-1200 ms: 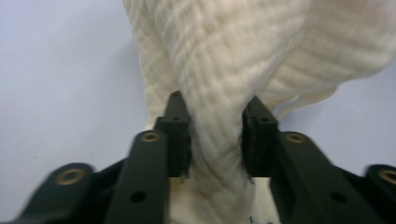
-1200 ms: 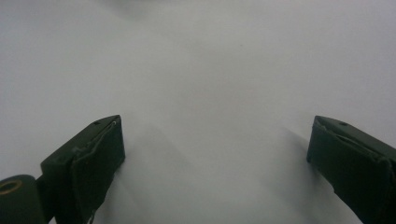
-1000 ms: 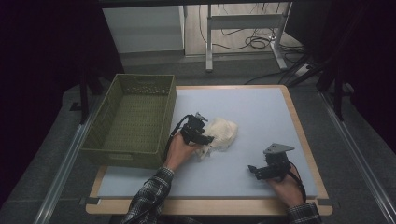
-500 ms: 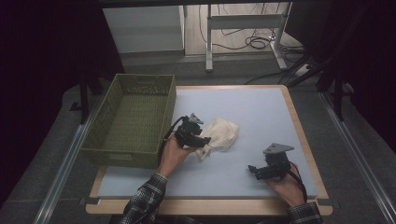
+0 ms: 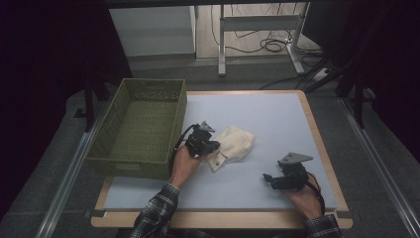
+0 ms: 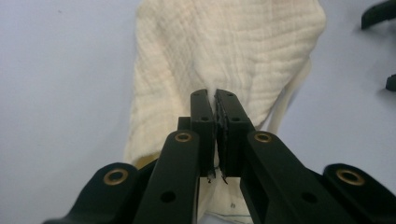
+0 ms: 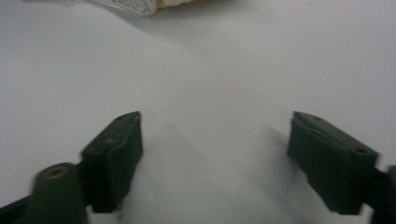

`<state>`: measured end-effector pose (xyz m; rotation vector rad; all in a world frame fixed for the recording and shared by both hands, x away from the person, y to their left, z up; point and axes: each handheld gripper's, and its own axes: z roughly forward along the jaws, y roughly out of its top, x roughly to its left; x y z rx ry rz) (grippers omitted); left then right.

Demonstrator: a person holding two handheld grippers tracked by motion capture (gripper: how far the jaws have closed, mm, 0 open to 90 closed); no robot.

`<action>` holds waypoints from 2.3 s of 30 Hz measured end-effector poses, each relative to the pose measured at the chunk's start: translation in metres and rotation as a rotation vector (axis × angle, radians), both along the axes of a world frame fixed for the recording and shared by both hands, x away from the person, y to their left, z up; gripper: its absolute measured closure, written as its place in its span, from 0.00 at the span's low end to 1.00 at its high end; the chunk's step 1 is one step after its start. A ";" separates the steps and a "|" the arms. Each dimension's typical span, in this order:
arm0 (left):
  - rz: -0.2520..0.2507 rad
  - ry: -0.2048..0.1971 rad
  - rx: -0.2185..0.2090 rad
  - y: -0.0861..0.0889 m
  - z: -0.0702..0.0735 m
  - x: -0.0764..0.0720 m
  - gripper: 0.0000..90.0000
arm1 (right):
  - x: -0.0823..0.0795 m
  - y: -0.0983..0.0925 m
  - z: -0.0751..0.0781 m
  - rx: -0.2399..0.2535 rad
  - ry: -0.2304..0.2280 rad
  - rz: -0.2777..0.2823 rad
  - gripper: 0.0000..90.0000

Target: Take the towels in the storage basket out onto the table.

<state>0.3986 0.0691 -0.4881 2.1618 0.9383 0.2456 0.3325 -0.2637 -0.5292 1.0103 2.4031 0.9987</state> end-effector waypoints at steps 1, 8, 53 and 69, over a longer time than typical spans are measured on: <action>0.015 -0.006 -0.009 0.002 0.002 0.001 0.97 | 0.000 0.001 0.001 0.003 0.003 0.005 0.33; 0.088 -0.013 -0.010 0.007 0.005 0.012 0.96 | 0.007 0.016 0.005 0.001 0.024 0.062 0.56; 0.213 0.070 0.025 0.014 -0.025 0.044 0.93 | 0.067 0.042 0.052 0.131 -0.008 0.007 0.97; 0.276 0.036 0.048 0.011 -0.023 0.043 0.64 | 0.084 -0.024 0.026 0.097 0.082 -0.165 0.80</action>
